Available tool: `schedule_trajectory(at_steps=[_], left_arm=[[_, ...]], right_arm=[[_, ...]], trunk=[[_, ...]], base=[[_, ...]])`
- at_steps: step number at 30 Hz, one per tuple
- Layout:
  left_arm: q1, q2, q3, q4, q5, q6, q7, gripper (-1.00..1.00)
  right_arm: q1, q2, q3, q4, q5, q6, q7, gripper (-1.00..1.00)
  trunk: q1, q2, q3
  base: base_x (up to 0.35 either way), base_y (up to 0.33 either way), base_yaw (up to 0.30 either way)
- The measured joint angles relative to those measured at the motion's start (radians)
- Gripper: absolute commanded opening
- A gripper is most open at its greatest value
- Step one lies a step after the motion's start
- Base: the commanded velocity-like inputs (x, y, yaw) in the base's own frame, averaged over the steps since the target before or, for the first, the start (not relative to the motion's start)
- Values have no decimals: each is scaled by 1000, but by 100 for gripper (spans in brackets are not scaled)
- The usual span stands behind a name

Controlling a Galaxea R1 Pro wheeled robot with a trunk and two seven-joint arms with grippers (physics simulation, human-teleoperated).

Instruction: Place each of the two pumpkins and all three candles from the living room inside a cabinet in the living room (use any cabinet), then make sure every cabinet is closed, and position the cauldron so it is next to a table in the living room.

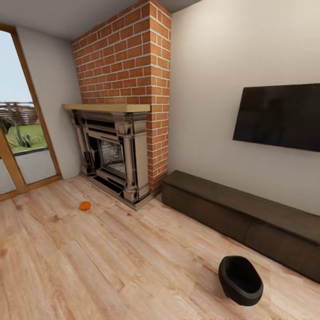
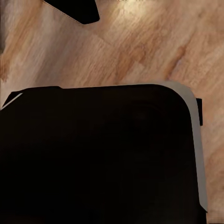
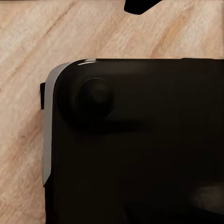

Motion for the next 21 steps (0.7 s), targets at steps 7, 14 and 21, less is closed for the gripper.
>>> schedule_trajectory(at_steps=[7, 14, 21], left_arm=[[0, -2, 2, 0, 2, 0, 0, 100], [0, -2, 3, 0, 1, 0, -1, 100], [0, -2, -1, -3, -6, 0, -8, 100]], right_arm=[[0, 3, 0, 0, 0, 0, 0, 100], [0, 9, 0, 0, 1, 0, 0, 100], [0, 9, 0, 0, 0, -1, 0, 100]], trunk=[[0, 0, 0], [0, 0, -1], [0, 0, -3]], base=[[0, 0, -291], [0, 0, -291], [58, 0, -291]])
